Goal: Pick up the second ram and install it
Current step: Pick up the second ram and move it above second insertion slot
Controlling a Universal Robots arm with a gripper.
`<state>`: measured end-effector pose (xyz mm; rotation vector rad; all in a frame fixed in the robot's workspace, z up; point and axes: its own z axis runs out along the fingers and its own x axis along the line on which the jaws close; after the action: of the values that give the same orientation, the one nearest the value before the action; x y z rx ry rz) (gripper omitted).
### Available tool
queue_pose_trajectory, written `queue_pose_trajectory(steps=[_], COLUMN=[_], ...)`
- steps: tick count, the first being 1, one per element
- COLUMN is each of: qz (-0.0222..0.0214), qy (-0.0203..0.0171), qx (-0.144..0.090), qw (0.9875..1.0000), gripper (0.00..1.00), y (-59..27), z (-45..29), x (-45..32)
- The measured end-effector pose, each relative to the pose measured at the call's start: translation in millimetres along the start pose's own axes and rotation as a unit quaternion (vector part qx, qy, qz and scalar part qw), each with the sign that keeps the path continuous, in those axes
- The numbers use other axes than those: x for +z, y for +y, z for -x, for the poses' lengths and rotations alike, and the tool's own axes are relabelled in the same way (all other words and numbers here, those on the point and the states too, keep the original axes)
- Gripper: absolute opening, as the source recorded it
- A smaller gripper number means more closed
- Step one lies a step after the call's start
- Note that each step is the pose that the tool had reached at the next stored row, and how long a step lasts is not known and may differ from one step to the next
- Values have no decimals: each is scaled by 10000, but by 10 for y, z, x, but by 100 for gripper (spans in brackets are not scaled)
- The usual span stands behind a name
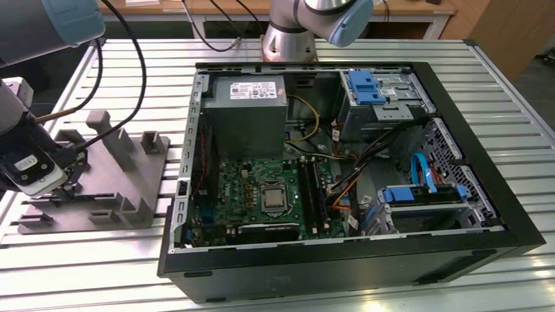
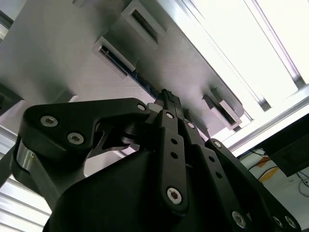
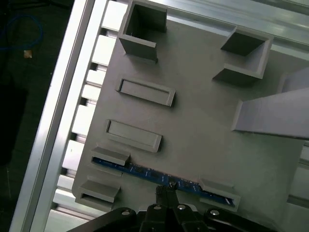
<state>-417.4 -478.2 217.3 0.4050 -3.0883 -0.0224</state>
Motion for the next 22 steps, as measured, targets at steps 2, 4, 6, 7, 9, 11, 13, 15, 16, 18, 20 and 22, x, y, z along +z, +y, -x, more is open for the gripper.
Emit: queue_pose_trajectory(steps=[2,4,6,7,9,11,13,15,16,18,20,22], qz=[-1,-3,-4,-5,-6,-7,-8,-10,-10,-12,-13,-14], qy=[1,2,3,3,4,5,6,7,8,8,10,10], qx=[-54,-107,-159,-184,-236,-289,-344,-398,-425,-476,-525,-577], qw=[10000,9999,9999,9998,9997,9996,9994,9992,9991,9989,9986,9983], gripper=[10,10,10,10,10,10,10,10,10,10,10,10], y=[0,0,0,0,0,0,0,0,0,0,0,0], z=[0,0,0,0,0,0,0,0,0,0,0,0], x=[0,0,0,0,0,0,0,0,0,0,0,0])
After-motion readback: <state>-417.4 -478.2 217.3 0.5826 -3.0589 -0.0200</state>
